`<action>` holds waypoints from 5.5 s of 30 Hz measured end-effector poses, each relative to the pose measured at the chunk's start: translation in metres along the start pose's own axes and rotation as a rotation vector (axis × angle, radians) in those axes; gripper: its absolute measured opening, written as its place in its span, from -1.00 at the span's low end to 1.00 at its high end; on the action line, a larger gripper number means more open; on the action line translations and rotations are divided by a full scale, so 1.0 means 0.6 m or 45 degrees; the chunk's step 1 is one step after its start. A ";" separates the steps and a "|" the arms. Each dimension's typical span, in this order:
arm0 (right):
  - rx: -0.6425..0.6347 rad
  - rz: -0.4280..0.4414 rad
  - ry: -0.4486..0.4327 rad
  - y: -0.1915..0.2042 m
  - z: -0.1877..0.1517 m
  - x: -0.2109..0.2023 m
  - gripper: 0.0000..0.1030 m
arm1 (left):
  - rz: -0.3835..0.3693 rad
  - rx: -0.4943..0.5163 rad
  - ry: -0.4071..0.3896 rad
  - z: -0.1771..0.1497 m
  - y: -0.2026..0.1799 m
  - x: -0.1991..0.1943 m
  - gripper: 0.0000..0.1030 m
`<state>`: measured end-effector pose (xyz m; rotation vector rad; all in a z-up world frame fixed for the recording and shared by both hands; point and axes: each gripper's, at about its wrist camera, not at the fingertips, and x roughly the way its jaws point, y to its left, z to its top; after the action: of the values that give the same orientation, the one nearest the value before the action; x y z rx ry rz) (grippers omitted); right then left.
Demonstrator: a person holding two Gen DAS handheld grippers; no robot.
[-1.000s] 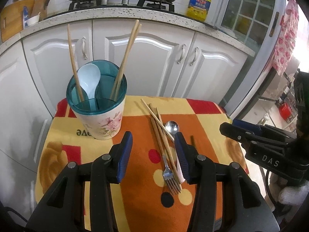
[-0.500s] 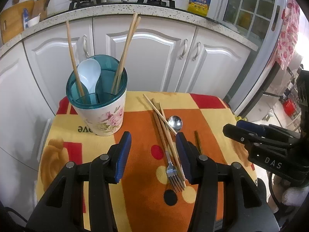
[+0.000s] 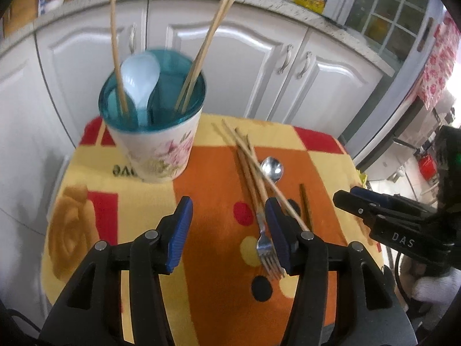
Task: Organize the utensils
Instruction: 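Grasp a wooden chopstick with the right tool while the left tool grasps the wooden-handled fork, then lift the chopstick and fork with both tools and carry them above the floral holder, then lower the fork into the holder with the left tool while the right tool drops its chopstick in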
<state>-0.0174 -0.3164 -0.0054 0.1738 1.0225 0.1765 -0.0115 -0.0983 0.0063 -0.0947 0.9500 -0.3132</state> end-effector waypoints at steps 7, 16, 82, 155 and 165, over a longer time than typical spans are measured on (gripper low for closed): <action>0.003 0.082 0.109 -0.007 -0.002 0.081 -0.19 | 0.006 -0.037 0.100 -0.015 0.027 0.042 0.01; 0.031 0.187 0.220 -0.015 0.012 0.183 -0.84 | -0.013 -0.007 0.168 -0.011 0.012 0.094 0.01; 0.082 0.164 0.078 -0.096 0.086 0.096 -0.90 | -0.094 0.146 0.249 0.050 0.032 0.132 -0.83; -0.245 0.460 -0.282 0.233 0.322 -0.049 -0.90 | 0.096 0.105 -0.303 0.254 0.152 -0.117 -0.83; -0.099 0.494 -0.083 0.198 0.289 0.066 -0.90 | 0.089 0.029 -0.238 0.231 0.161 -0.065 -0.83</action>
<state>0.1438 -0.2029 0.0771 0.3043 0.9078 0.5588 0.1010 -0.0025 0.0967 -0.0686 0.7629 -0.2456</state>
